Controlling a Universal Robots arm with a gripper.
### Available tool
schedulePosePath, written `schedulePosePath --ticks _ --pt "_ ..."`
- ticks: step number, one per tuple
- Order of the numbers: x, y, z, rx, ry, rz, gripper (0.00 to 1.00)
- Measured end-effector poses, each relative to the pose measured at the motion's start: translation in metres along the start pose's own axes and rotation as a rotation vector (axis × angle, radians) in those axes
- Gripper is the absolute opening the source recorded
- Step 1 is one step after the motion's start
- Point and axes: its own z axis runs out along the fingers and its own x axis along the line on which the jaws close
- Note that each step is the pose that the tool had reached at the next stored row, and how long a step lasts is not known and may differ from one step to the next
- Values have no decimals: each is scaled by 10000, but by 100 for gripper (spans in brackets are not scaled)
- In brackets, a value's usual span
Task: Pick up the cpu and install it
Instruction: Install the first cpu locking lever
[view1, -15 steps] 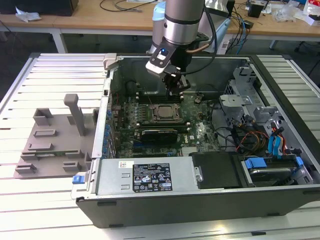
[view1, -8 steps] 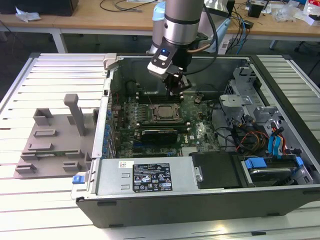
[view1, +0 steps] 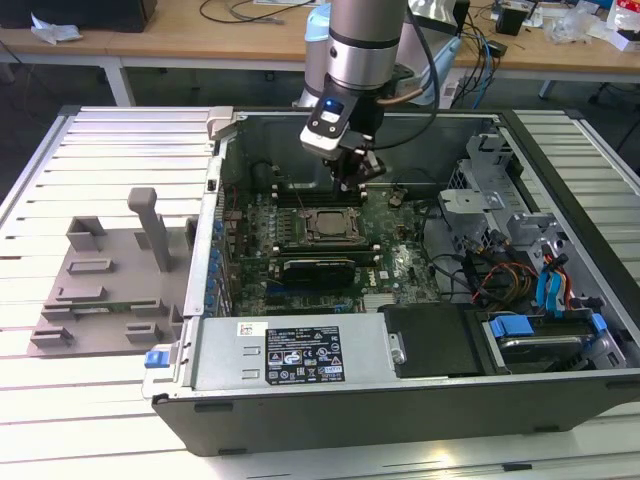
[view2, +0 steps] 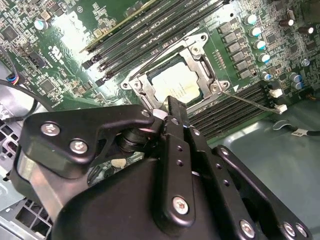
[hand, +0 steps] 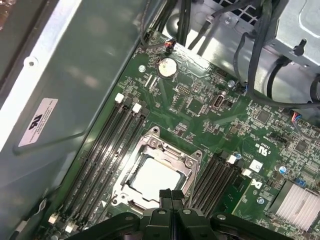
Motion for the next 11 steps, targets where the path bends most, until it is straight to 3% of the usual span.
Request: schedulePosePath --ticks 11 --pt "0 0 0 -41 -54 -1244 11"
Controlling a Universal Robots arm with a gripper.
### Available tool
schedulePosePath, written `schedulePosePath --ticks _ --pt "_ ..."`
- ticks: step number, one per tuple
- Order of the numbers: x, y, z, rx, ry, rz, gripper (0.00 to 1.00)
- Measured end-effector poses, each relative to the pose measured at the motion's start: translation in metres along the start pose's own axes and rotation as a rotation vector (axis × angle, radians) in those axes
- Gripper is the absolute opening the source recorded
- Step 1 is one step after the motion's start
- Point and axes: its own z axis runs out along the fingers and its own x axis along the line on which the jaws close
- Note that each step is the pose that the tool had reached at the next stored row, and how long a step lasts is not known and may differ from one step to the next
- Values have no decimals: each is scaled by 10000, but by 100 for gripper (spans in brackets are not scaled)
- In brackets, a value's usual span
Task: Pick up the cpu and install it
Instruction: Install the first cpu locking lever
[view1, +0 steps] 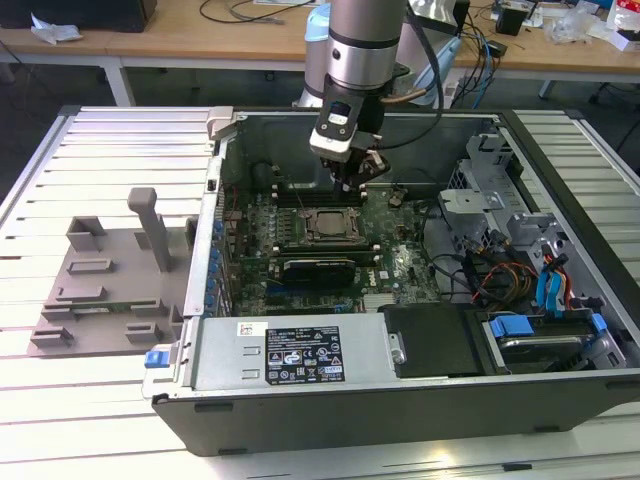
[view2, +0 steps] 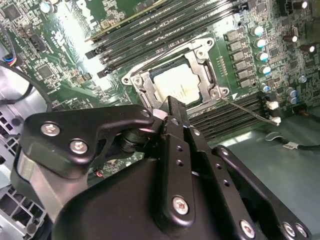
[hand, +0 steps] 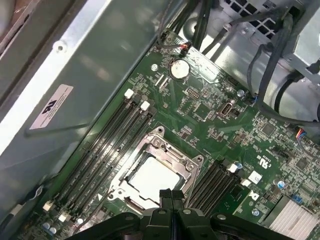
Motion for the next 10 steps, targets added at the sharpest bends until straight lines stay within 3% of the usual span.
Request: schedulePosePath --ticks 5,10 --pt "0 1 0 -21 -26 -613 11" --pt "-1 1 0 -31 -40 -933 11"
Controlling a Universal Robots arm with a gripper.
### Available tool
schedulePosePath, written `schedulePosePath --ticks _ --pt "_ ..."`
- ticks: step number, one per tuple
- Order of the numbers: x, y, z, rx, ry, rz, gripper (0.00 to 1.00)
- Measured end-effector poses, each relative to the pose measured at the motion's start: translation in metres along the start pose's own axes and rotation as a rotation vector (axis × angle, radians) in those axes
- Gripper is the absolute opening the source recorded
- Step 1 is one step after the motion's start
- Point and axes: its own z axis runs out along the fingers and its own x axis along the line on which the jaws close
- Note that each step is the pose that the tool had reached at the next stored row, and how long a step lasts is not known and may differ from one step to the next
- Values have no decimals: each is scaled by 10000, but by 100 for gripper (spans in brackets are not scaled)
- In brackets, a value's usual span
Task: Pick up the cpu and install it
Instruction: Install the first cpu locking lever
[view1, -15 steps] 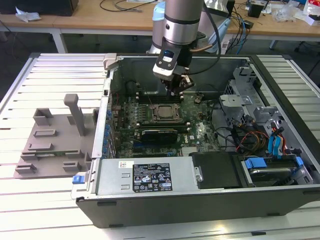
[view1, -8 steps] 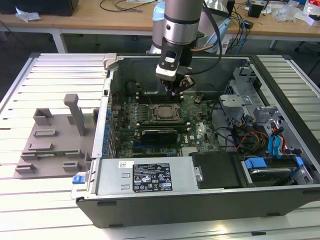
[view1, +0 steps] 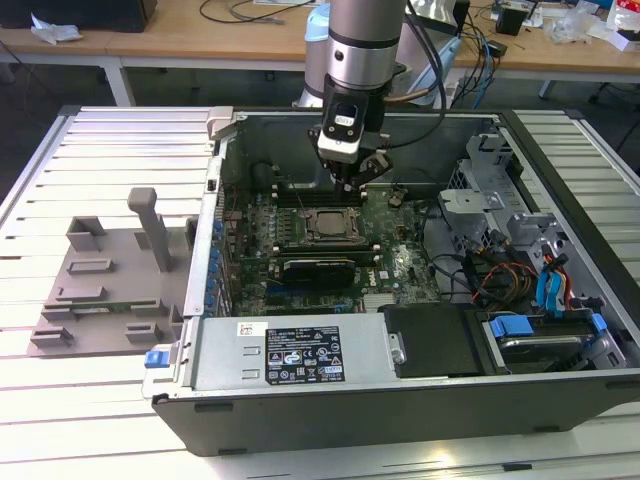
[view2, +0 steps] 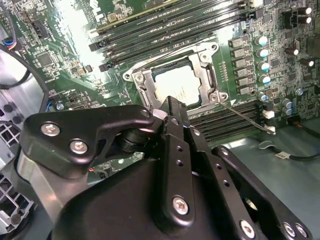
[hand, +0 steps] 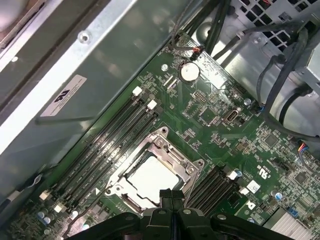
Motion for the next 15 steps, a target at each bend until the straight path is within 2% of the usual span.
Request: schedulePosePath --ticks 3,4,8,11,15 --pt "0 0 0 -5 -7 -154 11" --pt "0 0 0 -13 -17 -390 11" --pt "0 0 0 -21 -27 -621 11" --pt "0 1 0 -34 -45 -1046 11" --pt "0 1 0 -46 -59 -1375 11"
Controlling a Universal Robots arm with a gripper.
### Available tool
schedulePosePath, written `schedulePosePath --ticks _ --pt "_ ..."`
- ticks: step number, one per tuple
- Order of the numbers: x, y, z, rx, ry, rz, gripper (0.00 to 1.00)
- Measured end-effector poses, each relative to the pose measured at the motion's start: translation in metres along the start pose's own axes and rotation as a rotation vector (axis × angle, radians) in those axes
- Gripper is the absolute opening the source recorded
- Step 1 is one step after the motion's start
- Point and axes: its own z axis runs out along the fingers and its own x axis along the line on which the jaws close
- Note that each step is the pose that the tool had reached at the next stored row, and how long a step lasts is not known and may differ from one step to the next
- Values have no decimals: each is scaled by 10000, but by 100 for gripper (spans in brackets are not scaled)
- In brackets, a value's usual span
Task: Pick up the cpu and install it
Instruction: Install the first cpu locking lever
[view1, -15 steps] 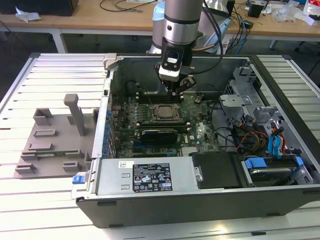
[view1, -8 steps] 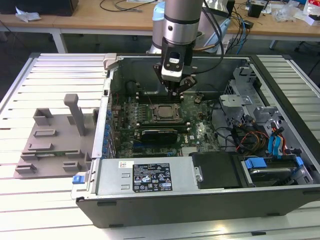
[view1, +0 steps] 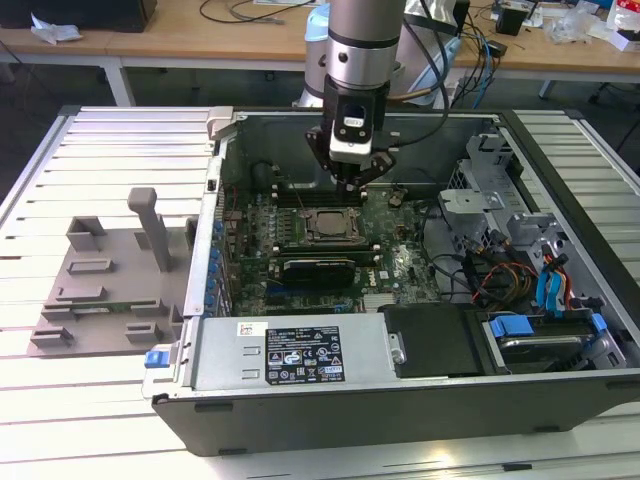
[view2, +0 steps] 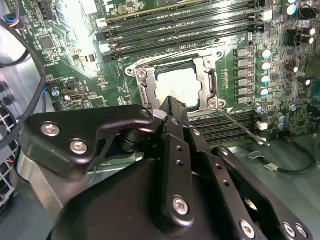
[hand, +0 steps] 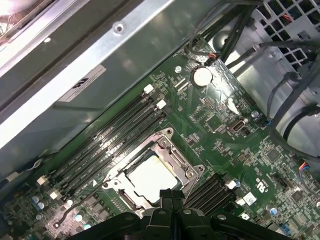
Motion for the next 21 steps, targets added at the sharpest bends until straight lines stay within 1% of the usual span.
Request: schedulePosePath --ticks 2,8,13,14,16,19,21 --pt "0 0 0 -10 -14 -308 11" --pt "0 0 0 -27 -35 -818 11" --pt "0 0 0 -37 -49 -1126 11" --pt "0 0 0 -42 -55 -1280 11" --pt "0 0 0 -58 -75 -1742 11" --pt "0 0 0 -72 -94 -2189 11" --pt "0 0 0 -86 -112 -2601 11"
